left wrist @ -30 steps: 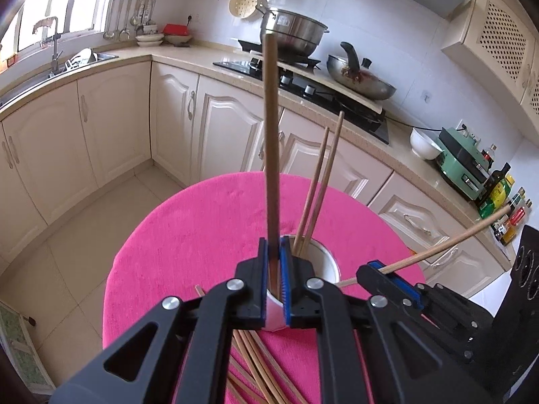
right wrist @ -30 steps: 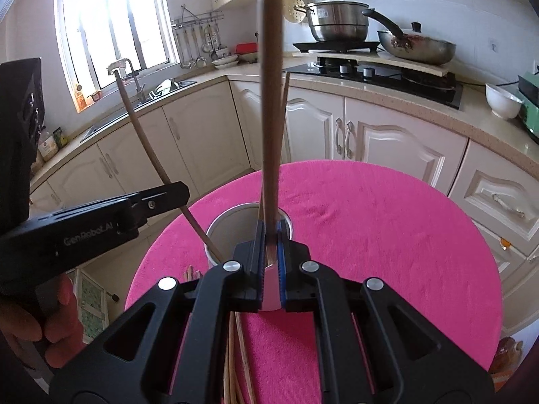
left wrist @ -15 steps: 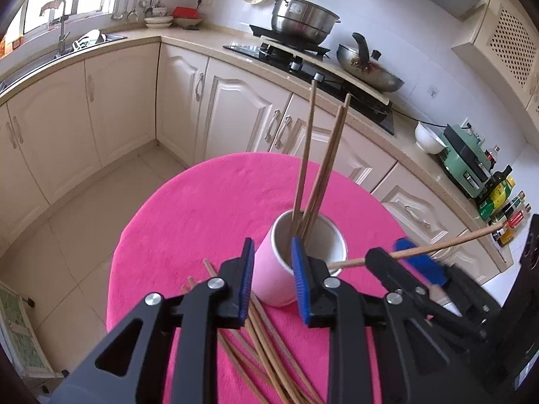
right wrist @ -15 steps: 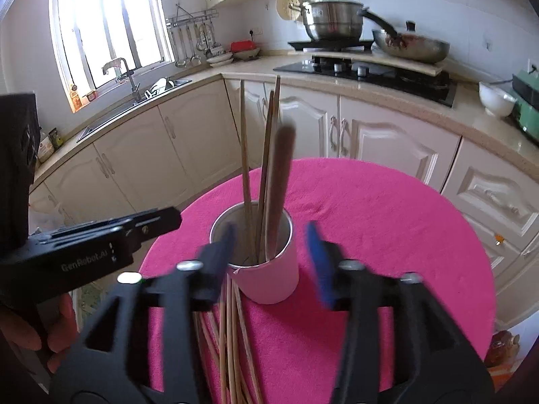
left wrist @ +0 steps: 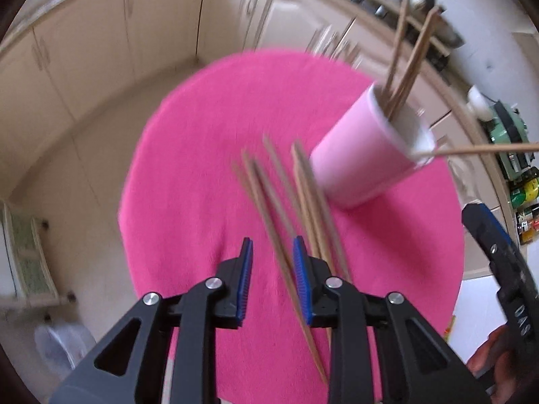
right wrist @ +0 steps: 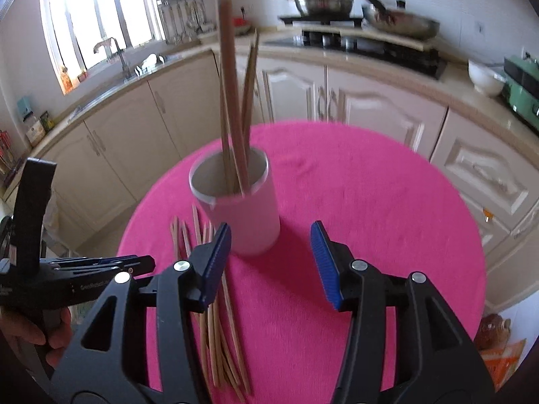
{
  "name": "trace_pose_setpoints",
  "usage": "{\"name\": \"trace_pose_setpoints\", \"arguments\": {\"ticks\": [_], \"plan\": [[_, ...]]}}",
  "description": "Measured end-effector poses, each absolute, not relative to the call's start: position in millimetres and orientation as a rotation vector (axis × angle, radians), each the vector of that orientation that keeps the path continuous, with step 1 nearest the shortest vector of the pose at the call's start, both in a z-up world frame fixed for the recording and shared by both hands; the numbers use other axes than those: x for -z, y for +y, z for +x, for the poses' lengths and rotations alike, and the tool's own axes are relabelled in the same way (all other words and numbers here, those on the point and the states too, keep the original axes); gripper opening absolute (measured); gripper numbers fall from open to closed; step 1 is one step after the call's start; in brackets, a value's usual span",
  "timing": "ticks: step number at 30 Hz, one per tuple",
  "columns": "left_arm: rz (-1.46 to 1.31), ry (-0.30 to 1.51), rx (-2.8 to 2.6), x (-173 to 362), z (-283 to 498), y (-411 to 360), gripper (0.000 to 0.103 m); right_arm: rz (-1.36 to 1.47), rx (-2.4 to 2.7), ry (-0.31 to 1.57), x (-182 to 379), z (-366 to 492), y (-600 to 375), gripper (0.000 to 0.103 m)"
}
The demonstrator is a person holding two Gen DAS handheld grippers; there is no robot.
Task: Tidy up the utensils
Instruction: 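Move both open grippers back to the remaining chopsticks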
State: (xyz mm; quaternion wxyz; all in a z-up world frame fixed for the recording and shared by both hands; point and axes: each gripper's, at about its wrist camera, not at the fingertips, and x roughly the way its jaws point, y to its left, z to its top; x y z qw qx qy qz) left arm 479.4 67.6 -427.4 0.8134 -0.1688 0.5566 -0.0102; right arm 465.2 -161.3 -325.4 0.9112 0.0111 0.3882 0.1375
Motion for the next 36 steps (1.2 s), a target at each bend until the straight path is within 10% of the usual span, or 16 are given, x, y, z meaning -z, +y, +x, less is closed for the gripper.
{"name": "trace_pose_setpoints", "arguments": {"ticks": [36], "plan": [[-0.372,1.370,0.035,473,497,65,0.008,-0.145,-0.492,1.131,417,499,-106,0.035]]}}
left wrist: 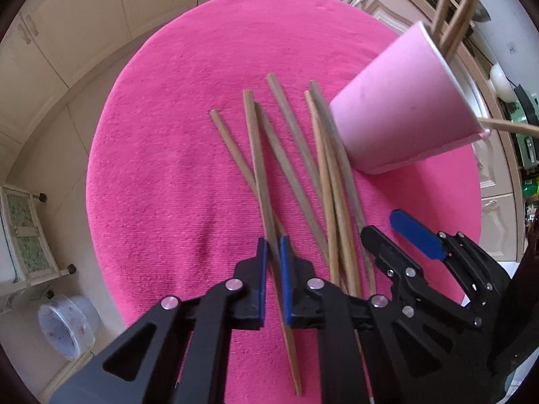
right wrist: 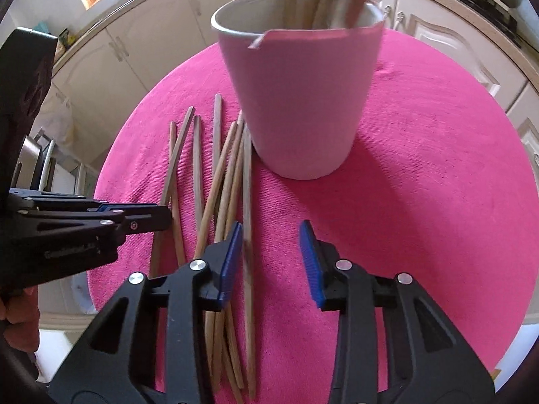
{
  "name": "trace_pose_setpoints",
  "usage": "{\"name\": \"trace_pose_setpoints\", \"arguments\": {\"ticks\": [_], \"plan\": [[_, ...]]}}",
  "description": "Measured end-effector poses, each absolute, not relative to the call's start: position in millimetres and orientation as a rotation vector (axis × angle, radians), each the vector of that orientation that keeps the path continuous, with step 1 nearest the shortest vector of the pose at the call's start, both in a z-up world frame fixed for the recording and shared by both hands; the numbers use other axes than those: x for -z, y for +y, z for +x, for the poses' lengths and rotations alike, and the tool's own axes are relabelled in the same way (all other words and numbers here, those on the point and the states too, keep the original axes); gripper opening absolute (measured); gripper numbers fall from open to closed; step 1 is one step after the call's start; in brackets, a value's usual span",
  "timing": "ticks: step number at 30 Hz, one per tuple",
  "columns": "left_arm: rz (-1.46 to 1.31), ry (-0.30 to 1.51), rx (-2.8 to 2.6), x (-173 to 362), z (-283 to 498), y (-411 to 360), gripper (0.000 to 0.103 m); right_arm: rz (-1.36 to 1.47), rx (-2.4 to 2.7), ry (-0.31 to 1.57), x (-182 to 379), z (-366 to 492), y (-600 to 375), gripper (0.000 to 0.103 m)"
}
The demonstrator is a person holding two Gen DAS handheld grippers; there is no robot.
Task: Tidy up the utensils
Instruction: 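Close the left gripper on a chopstick while the right gripper grasps another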
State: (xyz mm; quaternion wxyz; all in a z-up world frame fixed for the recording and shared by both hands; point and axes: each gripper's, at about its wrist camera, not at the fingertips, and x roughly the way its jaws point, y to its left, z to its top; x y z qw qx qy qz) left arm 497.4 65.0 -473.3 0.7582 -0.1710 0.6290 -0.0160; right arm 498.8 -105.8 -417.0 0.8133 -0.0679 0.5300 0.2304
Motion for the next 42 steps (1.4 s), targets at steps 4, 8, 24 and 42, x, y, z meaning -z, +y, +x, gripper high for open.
{"name": "trace_pose_setpoints", "arguments": {"ticks": [4,8,24,42], "plan": [[-0.386,1.371,0.025,474,499,71,0.007,-0.169,-0.513,1.134,417,501,-92,0.034],[-0.391,1.365,0.024,470,500,75,0.006,-0.182,-0.520,1.136,419,501,-81,0.030],[-0.394,1.352,0.044,459,498,81,0.006,-0.217,-0.470,1.185,425,510,-83,0.026],[-0.375,1.266,0.112,424,499,80,0.006,-0.185,-0.515,1.167,401,505,-73,0.006]]}}
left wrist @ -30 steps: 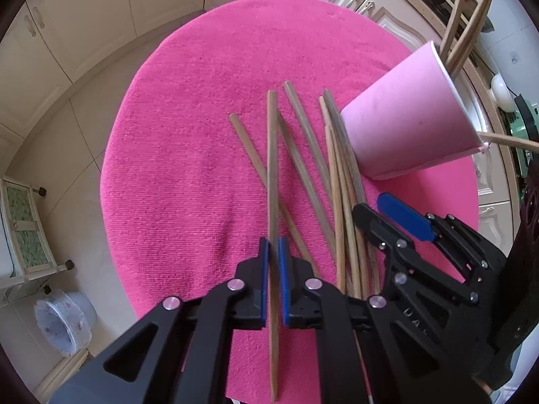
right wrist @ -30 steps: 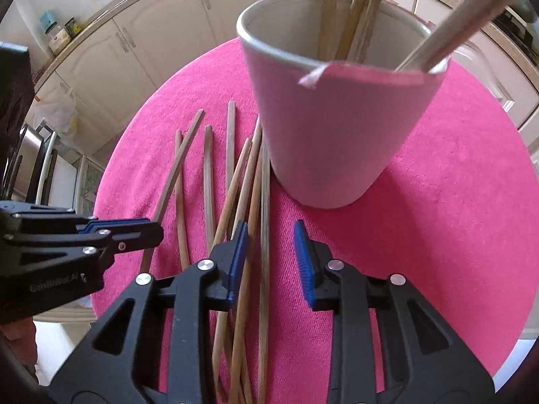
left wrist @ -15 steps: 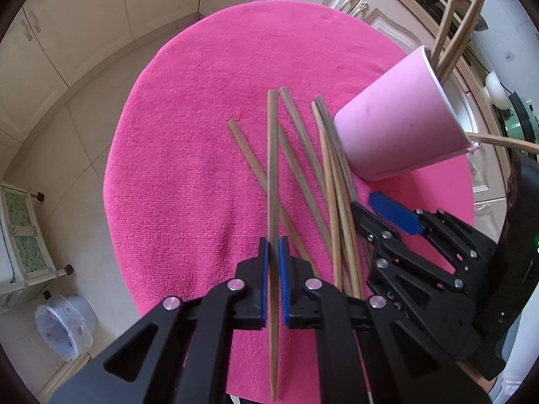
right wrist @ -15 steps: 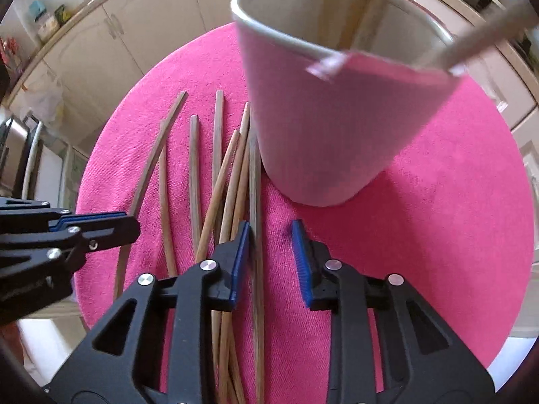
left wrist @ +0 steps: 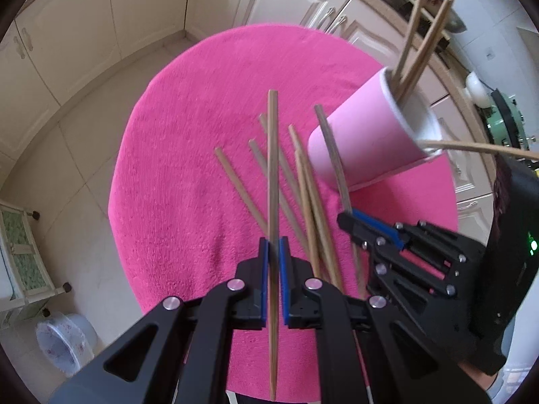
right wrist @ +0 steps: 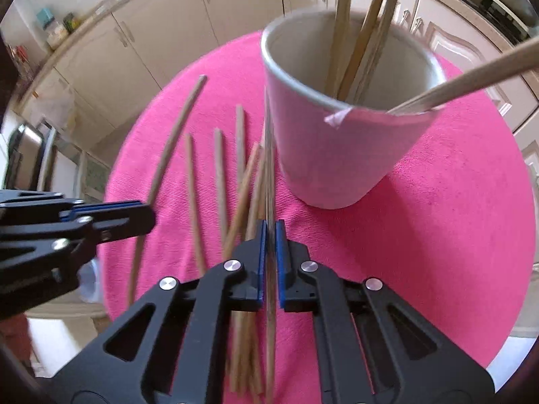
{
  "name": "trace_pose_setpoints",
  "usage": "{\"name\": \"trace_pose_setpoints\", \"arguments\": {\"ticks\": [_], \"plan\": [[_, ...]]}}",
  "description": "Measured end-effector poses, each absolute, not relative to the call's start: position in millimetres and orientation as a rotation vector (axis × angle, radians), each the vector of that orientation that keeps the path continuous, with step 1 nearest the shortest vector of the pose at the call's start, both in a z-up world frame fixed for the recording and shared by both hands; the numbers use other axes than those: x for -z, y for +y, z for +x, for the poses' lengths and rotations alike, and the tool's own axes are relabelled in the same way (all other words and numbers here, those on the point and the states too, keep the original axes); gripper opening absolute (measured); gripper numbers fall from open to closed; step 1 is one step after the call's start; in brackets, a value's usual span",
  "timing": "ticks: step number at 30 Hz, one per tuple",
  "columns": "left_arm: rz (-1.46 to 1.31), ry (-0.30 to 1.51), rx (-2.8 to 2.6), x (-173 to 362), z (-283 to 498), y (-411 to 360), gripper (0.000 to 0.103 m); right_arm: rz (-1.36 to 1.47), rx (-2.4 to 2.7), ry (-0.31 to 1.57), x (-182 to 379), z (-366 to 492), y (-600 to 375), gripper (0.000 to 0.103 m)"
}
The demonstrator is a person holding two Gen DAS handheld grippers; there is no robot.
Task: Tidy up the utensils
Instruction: 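Close the left gripper on a chopstick while the right gripper grasps another, then lift both held chopsticks upright and lower them into the white cup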
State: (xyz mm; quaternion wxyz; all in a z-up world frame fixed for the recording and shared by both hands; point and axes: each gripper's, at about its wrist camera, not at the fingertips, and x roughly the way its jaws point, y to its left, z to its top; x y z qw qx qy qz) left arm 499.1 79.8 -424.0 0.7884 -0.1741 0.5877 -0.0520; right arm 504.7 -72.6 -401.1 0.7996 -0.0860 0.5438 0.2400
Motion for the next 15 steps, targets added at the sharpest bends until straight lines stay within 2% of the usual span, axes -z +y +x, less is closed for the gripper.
{"name": "trace_pose_setpoints", "arguments": {"ticks": [6,15], "plan": [[-0.367,1.163,0.162,389,493,81,0.006,-0.096,-0.548,1.081,366,485,-86,0.006],[-0.383,0.910,0.239,319,495,73,0.006,0.061,-0.593,0.826,266,473,-130,0.006]]}}
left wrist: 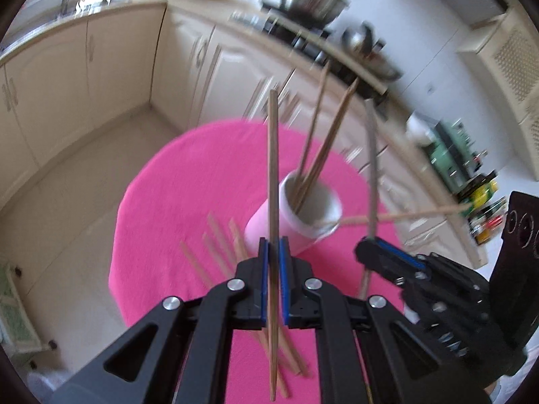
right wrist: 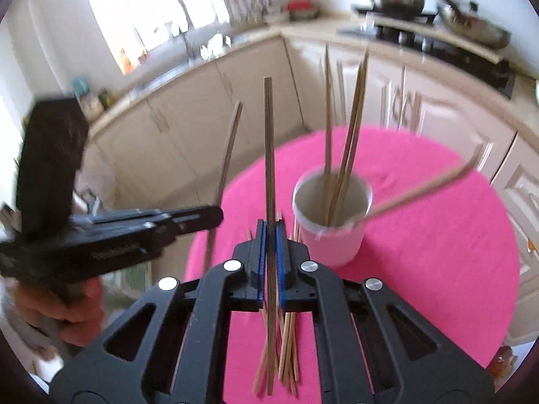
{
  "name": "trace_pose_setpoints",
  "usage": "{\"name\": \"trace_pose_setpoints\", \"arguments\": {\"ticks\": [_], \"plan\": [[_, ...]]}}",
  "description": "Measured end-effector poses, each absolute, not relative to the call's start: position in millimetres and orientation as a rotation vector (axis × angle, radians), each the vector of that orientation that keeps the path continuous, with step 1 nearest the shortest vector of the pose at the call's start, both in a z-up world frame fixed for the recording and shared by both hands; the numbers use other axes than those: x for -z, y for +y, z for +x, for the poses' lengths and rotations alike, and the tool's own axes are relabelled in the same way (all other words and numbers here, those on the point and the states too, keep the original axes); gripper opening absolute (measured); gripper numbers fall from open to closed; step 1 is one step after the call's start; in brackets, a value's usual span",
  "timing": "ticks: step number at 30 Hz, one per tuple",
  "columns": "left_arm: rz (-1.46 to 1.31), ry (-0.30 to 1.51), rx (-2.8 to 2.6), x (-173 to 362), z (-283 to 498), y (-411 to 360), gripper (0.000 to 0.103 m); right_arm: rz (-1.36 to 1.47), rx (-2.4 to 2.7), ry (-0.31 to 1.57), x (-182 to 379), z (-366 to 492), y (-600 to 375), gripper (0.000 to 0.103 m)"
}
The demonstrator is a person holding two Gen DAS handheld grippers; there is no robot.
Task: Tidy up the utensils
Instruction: 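Lift both held chopsticks upright and lower them into the white cup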
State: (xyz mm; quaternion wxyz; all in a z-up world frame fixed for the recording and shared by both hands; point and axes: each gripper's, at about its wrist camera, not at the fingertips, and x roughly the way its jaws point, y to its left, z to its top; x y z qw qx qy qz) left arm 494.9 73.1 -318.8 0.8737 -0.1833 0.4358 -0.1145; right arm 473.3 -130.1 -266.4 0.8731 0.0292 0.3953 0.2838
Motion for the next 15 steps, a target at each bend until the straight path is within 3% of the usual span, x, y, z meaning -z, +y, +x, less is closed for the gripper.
{"name": "trace_pose_setpoints", "arguments": {"ticks": [7,15], "plan": [[-0.372,0.699,0.285,267,514,55,0.006,0.237,-0.599,0.621,193,497,-173,0.006],[-0.347,0.578,0.266,245,548,34,0.006,0.404,-0.579,0.456,172,551,-216,0.006]]}}
